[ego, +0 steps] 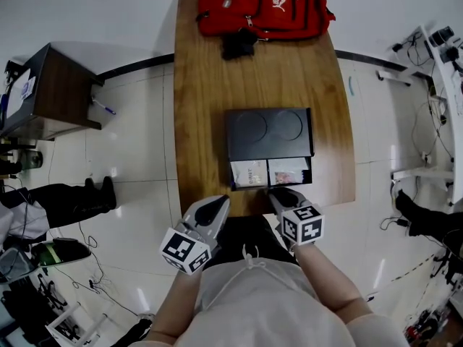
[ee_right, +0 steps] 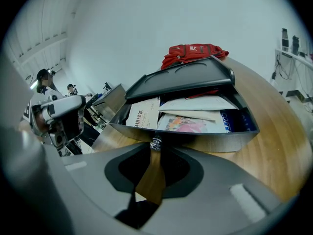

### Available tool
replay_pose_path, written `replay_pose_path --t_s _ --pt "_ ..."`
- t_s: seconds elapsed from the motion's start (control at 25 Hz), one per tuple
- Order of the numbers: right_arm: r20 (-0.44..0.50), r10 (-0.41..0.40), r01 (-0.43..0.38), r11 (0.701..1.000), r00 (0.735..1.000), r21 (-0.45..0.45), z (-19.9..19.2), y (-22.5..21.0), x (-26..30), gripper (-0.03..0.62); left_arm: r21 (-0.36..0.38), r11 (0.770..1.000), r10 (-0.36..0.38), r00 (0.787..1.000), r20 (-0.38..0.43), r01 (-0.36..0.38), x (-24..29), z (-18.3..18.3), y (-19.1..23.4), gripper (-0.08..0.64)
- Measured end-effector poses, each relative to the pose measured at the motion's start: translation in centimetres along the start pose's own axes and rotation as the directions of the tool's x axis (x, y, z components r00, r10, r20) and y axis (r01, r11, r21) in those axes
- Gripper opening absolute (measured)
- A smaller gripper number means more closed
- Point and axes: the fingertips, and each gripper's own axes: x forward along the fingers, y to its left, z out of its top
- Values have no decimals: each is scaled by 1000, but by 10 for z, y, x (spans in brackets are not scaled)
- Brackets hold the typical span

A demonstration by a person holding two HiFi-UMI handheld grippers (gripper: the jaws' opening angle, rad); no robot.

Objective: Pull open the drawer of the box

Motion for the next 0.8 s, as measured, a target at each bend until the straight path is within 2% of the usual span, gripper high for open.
replay_pose_path --t_s 0.36,0.56,0.8 --pt "-50 -6 6 1000 999 -14 -27 4 -11 77 11 999 30 999 31 -30 -9 4 2 6" --pt "-53 2 -4 999 999 -34 -37 10 -13 75 18 1000 21 999 26 -22 -9 -5 -5 6" --pt "-62 -25 20 997 998 -69 -36 10 -13 77 23 1000 4 1000 14 -4 -5 -8 -11 6"
